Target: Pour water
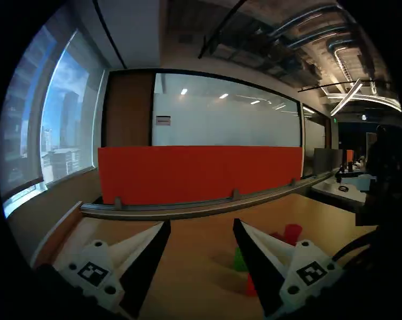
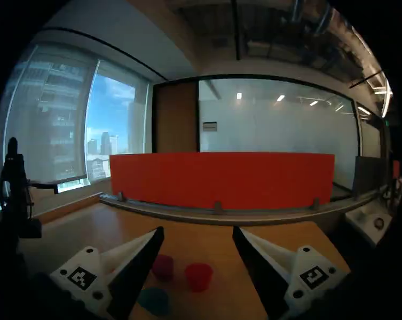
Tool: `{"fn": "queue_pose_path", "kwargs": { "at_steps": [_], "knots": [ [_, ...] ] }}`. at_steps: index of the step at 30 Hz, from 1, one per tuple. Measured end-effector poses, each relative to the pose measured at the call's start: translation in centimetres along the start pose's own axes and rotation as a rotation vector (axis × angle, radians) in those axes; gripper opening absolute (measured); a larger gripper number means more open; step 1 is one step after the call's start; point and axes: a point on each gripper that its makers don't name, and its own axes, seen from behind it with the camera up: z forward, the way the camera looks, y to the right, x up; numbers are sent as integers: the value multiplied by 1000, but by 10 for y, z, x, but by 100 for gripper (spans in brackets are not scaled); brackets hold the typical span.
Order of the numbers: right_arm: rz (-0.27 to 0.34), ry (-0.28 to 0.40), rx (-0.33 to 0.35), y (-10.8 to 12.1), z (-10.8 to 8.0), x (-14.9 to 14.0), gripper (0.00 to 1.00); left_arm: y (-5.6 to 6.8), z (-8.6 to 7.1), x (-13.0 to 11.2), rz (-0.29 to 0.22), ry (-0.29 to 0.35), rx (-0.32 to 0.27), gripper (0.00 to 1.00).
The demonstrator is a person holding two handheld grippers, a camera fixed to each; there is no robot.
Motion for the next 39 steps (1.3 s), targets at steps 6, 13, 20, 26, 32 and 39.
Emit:
{"fn": "queue_pose_path", "kwargs": {
  "at_steps": [6, 13, 20, 26, 32, 39],
  "knots": [
    [-15, 2, 93, -18, 2, 2, 99, 18, 5, 7, -5, 14, -108, 86],
    [-29, 11, 206, -42, 0, 8, 99, 34, 6, 12, -10, 16, -201, 86],
    [-37, 11, 314, -66, -5, 19, 99, 50, 2, 20, -50, 31, -288, 86],
    [-27, 2, 350, -71, -6, 21, 99, 54, 1, 20, -63, 30, -323, 86],
    [-40, -22, 365, -74, -6, 15, 99, 57, 2, 17, -40, 16, -339, 86],
    [-72, -93, 405, -83, -7, 2, 99, 59, 4, 11, -23, -18, -361, 86]
  ]
}}
